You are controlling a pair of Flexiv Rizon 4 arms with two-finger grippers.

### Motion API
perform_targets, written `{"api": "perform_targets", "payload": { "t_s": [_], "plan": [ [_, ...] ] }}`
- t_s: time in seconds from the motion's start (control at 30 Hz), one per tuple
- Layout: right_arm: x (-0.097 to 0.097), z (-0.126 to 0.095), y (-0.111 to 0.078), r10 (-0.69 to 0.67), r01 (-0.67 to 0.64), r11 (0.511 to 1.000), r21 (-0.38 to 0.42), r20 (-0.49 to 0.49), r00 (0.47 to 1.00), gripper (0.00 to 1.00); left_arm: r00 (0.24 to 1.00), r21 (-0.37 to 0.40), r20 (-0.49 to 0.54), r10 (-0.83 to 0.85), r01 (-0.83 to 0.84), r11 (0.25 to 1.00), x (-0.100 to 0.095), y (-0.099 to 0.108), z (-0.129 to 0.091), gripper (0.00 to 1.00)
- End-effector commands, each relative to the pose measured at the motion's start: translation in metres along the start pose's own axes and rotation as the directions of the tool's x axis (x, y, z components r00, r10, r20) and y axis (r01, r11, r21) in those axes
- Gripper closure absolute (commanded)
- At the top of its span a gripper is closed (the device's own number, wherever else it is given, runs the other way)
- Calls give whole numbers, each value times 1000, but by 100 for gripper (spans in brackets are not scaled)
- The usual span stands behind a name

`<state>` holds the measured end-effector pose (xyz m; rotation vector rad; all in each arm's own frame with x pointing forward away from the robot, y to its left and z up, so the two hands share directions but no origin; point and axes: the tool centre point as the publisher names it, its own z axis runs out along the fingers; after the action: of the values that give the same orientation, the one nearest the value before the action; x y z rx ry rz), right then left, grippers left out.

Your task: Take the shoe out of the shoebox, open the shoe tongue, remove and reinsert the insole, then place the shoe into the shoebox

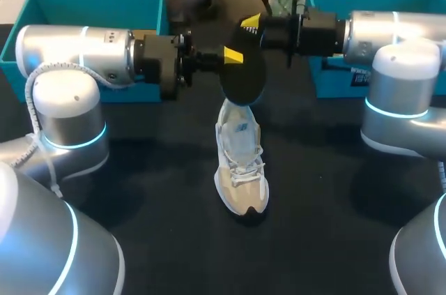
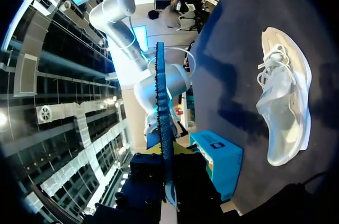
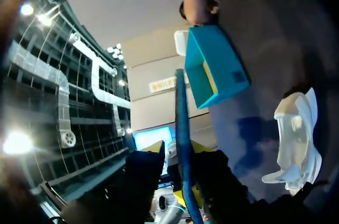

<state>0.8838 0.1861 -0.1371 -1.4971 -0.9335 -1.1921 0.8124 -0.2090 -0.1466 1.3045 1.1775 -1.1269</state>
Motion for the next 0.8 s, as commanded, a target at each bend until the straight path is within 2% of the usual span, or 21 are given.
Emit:
{"api": "perform_targets", "payload": {
  "t_s": [0.03,0.27,0.6,0.8],
  "plan": [
    [6,-11,-8,-76,76,997,4,-10,997,0,1000,5,-8,-7,7,1000,-3,-1,-10,100],
    [11,-24,-18,-198,199,978,65,-10,980,0,1000,1,-21,1,-1,1000,-4,0,-28,100],
    [6,-44,-38,-290,284,948,141,20,957,0,1000,-34,-19,-19,19,999,2,2,-51,100],
    [6,-60,-45,-327,323,935,145,4,945,0,1000,-39,-29,-11,10,999,-1,-3,-59,100]
  ]
}}
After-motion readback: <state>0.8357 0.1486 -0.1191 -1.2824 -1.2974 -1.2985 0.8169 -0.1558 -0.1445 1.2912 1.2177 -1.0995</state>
